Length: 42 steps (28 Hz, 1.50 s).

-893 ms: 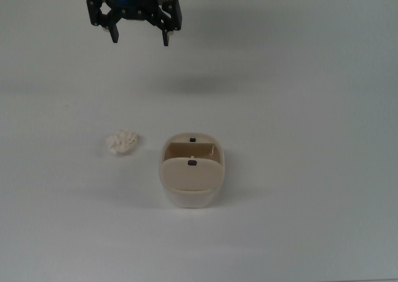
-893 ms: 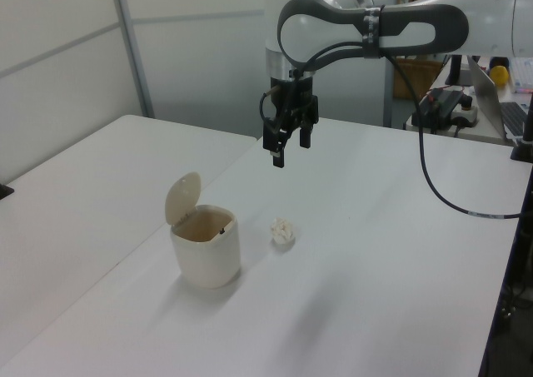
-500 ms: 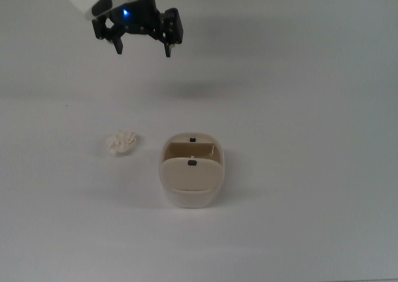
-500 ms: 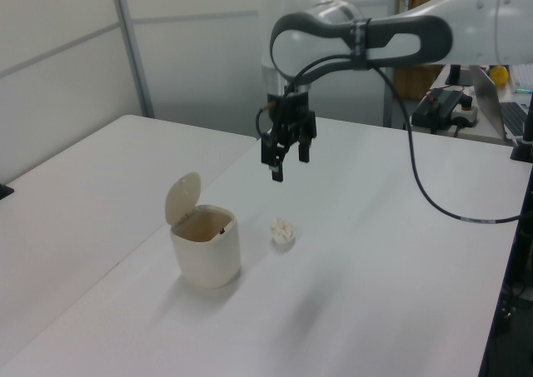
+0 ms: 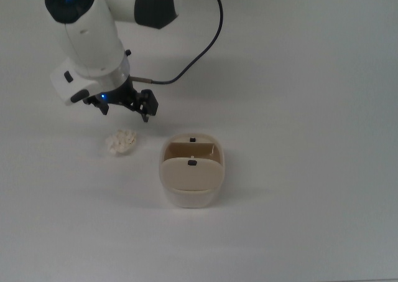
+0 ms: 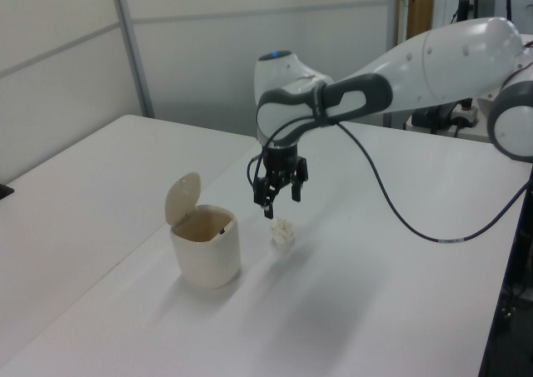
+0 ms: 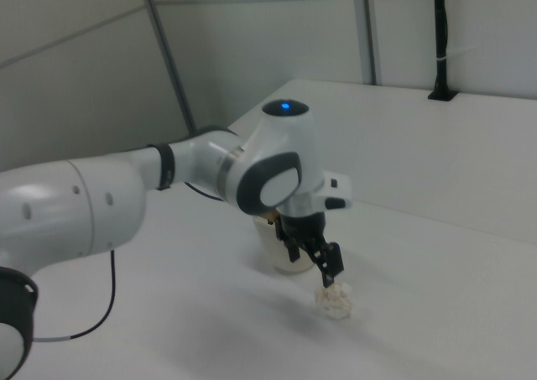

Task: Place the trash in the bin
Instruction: 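Lower the open gripper down onto the crumpled white paper ball, then close the gripper around the paper ball and lift it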

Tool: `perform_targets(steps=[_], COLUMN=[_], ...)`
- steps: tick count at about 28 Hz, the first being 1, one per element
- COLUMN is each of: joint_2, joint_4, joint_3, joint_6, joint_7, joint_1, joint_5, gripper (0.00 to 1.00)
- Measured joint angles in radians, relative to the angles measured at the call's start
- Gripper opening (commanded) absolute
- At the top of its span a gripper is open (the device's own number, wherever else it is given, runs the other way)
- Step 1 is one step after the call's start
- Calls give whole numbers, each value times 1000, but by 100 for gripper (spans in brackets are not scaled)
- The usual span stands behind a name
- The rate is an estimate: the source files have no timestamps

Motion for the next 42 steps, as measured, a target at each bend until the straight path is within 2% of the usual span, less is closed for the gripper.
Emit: perform_targets(steps=[10, 12, 21, 27, 28, 29, 35, 42], joint_2=[72, 82, 115, 124, 125, 125, 124, 95], joint_4=[0, 0, -1, -1, -1, -1, 3, 14], joint_3=[-1, -1, -1, -1, -1, -1, -1, -1], joint_6=[87, 100, 119, 119, 119, 119, 120, 122], joint_7=[12, 12, 12, 12, 12, 12, 12, 12], joint_1=[-18, -22, -24, -24, -23, -23, -23, -23], joint_5=[0, 0, -1, -2, -3, -5, -11, -72], gripper=[100, 95, 87, 55, 42, 36, 26, 26])
